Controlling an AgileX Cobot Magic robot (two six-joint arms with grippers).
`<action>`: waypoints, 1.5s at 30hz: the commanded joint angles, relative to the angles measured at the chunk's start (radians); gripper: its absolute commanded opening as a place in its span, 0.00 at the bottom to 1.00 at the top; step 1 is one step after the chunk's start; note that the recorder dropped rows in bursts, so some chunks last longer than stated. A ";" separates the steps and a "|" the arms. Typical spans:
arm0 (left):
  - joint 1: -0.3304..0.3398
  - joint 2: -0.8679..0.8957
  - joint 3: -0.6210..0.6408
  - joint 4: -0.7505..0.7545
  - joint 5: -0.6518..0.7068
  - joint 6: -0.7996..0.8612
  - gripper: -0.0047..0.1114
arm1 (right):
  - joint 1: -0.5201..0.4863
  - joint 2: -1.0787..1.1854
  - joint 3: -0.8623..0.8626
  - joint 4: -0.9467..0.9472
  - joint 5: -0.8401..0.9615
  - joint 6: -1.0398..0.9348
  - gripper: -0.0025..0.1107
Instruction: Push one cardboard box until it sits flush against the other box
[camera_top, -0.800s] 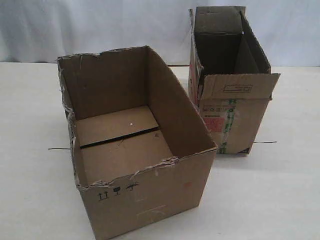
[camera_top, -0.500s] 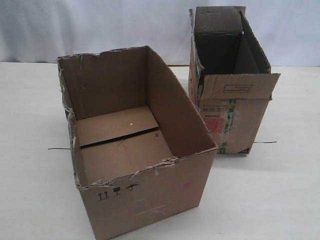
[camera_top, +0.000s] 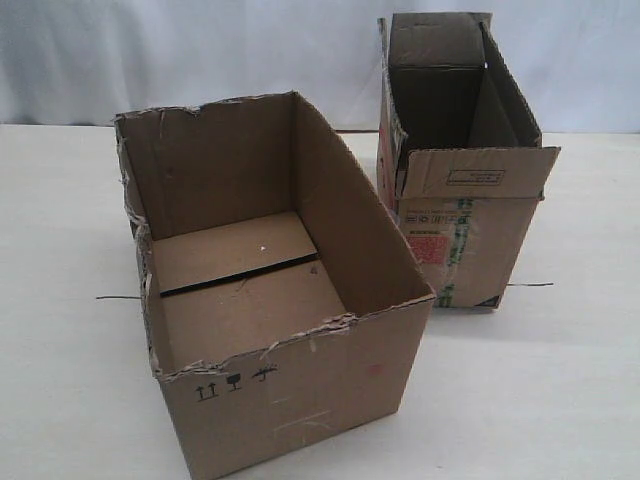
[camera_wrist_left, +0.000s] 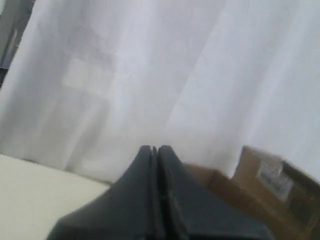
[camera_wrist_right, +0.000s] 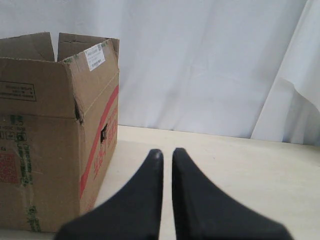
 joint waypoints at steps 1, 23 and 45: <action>-0.018 -0.003 -0.012 0.141 -0.138 -0.292 0.04 | -0.005 -0.003 0.004 0.002 0.001 -0.003 0.07; -0.042 0.652 -0.704 1.479 -0.596 -1.028 0.04 | -0.005 -0.003 0.004 0.002 0.001 -0.003 0.07; -0.093 0.701 -0.923 0.173 1.158 1.285 0.04 | -0.005 -0.003 0.004 0.002 0.001 -0.003 0.07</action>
